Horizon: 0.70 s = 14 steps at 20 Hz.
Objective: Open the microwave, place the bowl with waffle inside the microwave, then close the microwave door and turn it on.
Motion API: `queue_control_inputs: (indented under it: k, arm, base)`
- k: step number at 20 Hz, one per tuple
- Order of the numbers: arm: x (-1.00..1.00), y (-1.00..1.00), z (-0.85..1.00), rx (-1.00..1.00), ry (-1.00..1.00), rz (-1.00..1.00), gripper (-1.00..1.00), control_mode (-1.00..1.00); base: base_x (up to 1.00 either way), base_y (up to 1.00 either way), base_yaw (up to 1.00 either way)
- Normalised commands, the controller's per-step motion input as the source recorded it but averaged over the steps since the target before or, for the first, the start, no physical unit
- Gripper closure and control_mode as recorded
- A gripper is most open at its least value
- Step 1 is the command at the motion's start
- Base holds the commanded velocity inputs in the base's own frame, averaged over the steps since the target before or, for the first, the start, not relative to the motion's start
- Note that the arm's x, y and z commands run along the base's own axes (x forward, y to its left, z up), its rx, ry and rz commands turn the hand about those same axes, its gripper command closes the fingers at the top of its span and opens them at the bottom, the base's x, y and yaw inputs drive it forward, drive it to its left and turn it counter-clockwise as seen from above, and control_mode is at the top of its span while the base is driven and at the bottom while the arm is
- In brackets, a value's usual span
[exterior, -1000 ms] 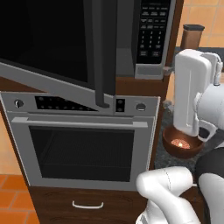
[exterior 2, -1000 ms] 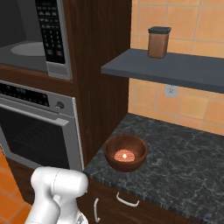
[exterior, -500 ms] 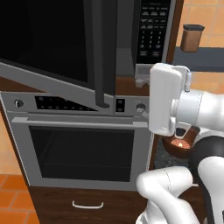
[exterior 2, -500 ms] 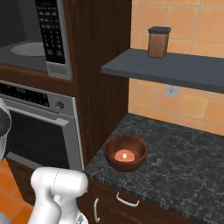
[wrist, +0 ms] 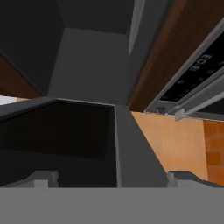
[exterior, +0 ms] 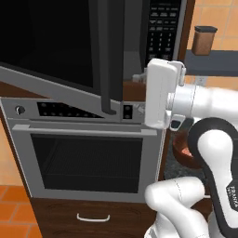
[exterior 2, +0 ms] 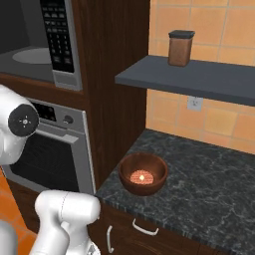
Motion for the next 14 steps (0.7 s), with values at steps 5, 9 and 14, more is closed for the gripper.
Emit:
queue_control_inputs:
  k: [5,9,14]
  arm:
    - [0.43,0.78,0.01,0.00,0.03,0.15,-1.00,-1.00]
    - [0.04,0.95,0.08,0.00,0.01,0.14,-1.00,-1.00]
    - [-0.38,0.89,0.16,-0.01,0.00,0.17,-1.00,-1.00]
  base:
    - [0.00,0.00,0.00]
    - [0.00,0.00,0.00]
    - [0.00,0.00,0.00]
